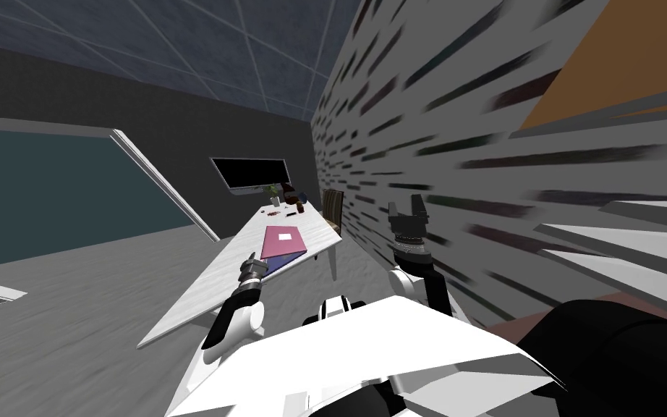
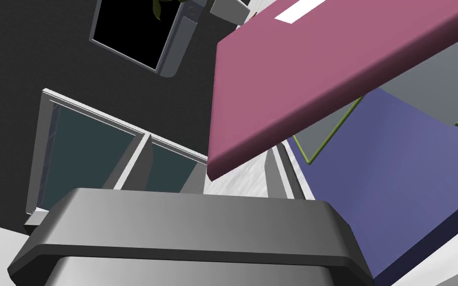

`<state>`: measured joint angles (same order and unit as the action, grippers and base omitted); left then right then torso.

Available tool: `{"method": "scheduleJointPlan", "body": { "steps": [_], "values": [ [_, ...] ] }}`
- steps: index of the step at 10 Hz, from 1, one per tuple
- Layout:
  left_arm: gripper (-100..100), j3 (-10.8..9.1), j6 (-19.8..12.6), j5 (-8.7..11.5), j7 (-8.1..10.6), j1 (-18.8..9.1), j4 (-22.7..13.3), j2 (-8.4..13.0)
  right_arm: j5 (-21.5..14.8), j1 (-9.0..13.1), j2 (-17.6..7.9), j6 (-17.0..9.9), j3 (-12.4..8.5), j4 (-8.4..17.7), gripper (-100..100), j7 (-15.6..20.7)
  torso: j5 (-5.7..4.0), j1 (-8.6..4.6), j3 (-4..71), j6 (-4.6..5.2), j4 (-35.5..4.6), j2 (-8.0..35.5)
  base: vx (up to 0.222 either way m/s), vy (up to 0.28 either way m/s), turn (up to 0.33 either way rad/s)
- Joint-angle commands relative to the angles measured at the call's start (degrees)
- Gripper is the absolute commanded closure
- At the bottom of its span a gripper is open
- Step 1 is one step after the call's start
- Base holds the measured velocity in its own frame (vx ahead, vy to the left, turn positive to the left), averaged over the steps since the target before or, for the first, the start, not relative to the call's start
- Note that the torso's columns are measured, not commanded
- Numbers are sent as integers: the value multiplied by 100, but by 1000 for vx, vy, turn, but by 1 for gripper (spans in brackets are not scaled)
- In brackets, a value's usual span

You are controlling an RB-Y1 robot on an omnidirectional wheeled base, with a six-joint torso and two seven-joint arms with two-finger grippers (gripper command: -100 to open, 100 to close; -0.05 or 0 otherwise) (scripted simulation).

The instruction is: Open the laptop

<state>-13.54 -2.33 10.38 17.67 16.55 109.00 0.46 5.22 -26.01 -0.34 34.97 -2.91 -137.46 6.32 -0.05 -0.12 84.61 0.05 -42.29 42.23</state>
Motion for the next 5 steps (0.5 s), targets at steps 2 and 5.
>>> {"method": "scheduleJointPlan", "body": {
  "steps": [2,5],
  "values": [
    [-100,-105,-412,-5,39,-61,320,27,0,0,0,0,0,0,0,0,3,6,-4,-5,1,5,-5,-15,-4],
    [-100,-209,-786,-8,84,-122,624,53,0,0,0,0,0,0,0,0,-4,5,-11,-6,-11,18,-5,-10,-6]
  ]
}}
